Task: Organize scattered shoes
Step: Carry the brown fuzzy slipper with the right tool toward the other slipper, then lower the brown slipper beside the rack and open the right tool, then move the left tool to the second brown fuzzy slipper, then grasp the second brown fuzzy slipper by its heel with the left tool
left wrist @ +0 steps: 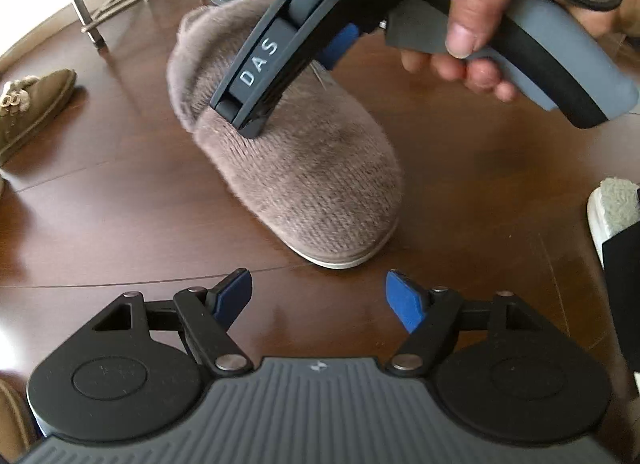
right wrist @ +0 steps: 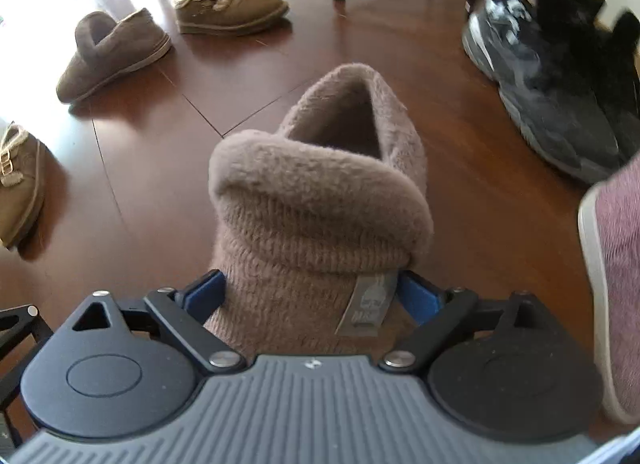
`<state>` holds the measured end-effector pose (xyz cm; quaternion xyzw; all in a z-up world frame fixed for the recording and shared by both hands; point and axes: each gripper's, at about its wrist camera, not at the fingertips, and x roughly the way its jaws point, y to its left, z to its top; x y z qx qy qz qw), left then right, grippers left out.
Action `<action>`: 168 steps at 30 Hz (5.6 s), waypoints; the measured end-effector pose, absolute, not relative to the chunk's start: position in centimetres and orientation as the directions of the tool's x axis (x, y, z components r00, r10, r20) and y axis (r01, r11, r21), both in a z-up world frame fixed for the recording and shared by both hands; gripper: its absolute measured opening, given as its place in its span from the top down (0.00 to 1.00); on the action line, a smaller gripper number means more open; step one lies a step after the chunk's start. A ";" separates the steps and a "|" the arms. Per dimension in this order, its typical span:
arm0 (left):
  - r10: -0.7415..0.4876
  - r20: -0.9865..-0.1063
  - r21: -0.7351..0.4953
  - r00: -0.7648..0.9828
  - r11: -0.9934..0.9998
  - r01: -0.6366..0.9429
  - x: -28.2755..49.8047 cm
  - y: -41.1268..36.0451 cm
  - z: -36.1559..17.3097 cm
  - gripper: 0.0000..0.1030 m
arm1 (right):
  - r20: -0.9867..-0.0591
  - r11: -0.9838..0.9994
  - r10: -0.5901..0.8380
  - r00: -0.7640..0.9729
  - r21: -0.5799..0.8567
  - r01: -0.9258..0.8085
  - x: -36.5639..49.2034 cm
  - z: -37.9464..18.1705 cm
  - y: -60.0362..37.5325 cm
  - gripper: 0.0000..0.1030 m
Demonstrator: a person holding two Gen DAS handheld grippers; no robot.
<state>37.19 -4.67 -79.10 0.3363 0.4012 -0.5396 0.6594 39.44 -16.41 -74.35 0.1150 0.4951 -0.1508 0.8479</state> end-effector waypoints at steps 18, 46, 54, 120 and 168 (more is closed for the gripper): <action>-0.459 -0.884 0.004 0.086 0.176 0.984 37.5 -5.1 -79.4 0.27 | -0.863 0.933 -0.252 0.437 -0.097 0.346 38.8 -76.4 -15.3 0.06; -0.498 -0.858 0.025 0.128 0.209 0.978 41.7 -10.6 -78.2 0.27 | -0.787 0.953 -0.294 0.542 -0.197 0.230 45.8 -77.1 -31.5 0.32; -0.475 -0.870 0.033 0.130 0.207 0.978 41.2 -10.8 -78.2 0.27 | -0.766 0.937 -0.334 0.550 -0.208 0.279 46.6 -77.2 -33.4 0.32; -0.278 -0.783 0.437 0.557 0.391 0.810 76.1 15.8 -76.5 0.27 | -0.840 0.993 0.013 0.542 0.074 0.090 58.0 -70.6 -7.4 0.17; -0.361 -0.817 -0.042 0.450 0.815 0.577 57.9 18.2 -72.2 0.48 | -0.719 0.999 -0.035 0.694 -0.019 0.031 71.9 -74.8 1.5 0.02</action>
